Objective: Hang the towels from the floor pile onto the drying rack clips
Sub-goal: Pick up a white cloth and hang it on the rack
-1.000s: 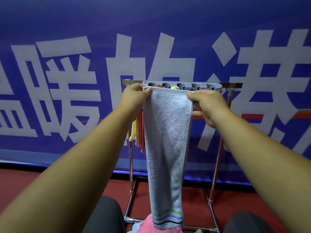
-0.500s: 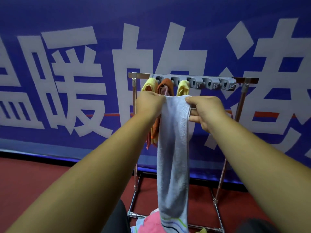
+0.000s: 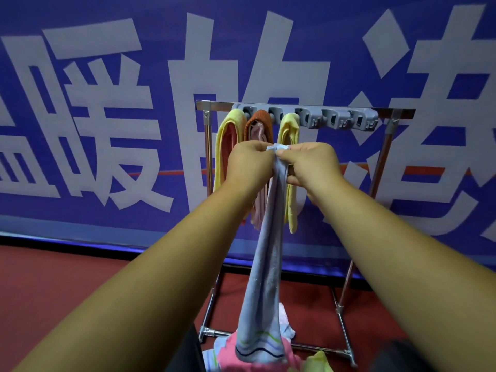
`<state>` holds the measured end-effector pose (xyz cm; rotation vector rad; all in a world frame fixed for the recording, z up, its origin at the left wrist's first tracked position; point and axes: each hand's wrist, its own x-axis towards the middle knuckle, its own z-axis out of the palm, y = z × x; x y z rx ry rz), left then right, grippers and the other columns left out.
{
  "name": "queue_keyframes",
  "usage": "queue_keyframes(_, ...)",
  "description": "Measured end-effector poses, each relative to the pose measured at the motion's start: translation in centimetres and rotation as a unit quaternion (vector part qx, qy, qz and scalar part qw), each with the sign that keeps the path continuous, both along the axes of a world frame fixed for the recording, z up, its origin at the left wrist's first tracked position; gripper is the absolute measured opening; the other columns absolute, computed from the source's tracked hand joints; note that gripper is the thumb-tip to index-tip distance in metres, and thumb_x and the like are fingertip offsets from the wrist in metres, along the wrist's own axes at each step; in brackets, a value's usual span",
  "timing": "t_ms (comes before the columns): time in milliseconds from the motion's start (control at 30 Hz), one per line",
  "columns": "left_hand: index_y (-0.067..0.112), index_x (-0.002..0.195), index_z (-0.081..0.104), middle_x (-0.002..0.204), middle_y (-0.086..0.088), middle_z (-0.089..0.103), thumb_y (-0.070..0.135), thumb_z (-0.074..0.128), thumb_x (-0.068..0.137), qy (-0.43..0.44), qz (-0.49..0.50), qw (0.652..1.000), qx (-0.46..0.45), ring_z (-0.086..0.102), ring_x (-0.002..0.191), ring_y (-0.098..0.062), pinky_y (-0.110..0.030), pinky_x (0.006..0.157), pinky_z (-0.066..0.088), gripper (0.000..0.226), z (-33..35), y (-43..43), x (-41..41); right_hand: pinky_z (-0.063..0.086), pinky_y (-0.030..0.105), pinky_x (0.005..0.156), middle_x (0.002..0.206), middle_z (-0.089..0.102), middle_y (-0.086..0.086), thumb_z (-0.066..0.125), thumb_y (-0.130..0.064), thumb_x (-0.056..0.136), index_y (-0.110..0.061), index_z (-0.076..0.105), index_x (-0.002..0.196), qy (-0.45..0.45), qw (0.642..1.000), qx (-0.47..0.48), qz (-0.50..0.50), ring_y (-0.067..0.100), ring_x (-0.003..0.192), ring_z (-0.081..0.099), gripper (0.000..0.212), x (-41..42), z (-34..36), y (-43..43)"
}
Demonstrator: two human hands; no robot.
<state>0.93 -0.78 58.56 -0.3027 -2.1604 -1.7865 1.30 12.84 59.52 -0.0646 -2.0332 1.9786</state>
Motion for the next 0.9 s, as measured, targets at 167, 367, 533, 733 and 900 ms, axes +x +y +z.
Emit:
queue_keyframes(167, 0.019, 0.117, 0.080, 0.093, -0.001, 0.081, 0.002, 0.057, 0.091, 0.012, -0.013, 1.000, -0.026, 0.077, 0.091, -0.015, -0.037, 0.084, 0.065, 0.039, -0.1, 0.2, 0.1, 0.067, 0.050, 0.082, 0.092, 0.081, 0.013, 0.082, -0.022, 0.092, -0.013, 0.080, 0.110, 0.005, 0.999, 0.032, -0.009, 0.028, 0.085, 0.081, 0.020, -0.5, -0.8, -0.2)
queue_keyframes(367, 0.017, 0.124, 0.077, 0.105, 0.001, 0.080, -0.001, 0.061, 0.092, 0.047, -0.009, 0.997, -0.063, 0.075, 0.101, -0.013, -0.041, 0.094, 0.063, 0.041, -0.5, 0.3, -0.2, 0.065, 0.050, 0.090, 0.098, 0.081, 0.003, 0.070, -0.027, 0.101, -0.022, 0.079, 0.117, 0.045, 0.993, 0.109, -0.009, 0.022, 0.095, 0.078, 0.019, -0.4, -1.5, -0.3)
queue_keyframes(533, 0.021, 0.122, 0.074, 0.107, 0.008, 0.077, 0.018, 0.077, 0.094, 0.076, 0.065, 0.993, -0.059, 0.074, 0.097, -0.007, -0.036, 0.088, 0.064, 0.029, -0.7, -0.5, -0.8, 0.065, 0.040, 0.092, 0.103, 0.075, -0.002, 0.066, -0.031, 0.105, -0.023, 0.074, 0.130, 0.052, 0.995, 0.081, 0.030, 0.018, 0.103, 0.074, 0.028, 0.5, -1.2, -0.4)
queue_keyframes(733, 0.018, 0.126, 0.060, 0.113, 0.005, 0.068, 0.038, 0.084, 0.088, 0.081, 0.097, 0.984, -0.125, 0.064, 0.104, -0.011, -0.032, 0.092, 0.057, 0.050, 0.3, -1.1, -1.0, 0.064, 0.040, 0.093, 0.107, 0.082, 0.005, 0.075, -0.021, 0.099, -0.019, 0.077, 0.119, 0.050, 0.996, -0.010, 0.069, 0.020, 0.106, 0.077, 0.021, 0.6, -1.0, -0.1)
queue_keyframes(900, 0.014, 0.143, 0.055, 0.128, 0.001, 0.066, 0.068, 0.087, 0.071, -0.014, 0.028, 0.993, -0.114, 0.062, 0.116, -0.015, -0.036, 0.098, 0.054, 0.096, 0.3, -2.9, -2.1, 0.063, 0.044, 0.096, 0.111, 0.080, 0.017, 0.068, -0.011, 0.103, -0.004, 0.067, 0.133, 0.006, 0.988, -0.126, 0.086, 0.027, 0.103, 0.079, 0.031, 0.5, -0.1, 0.0)
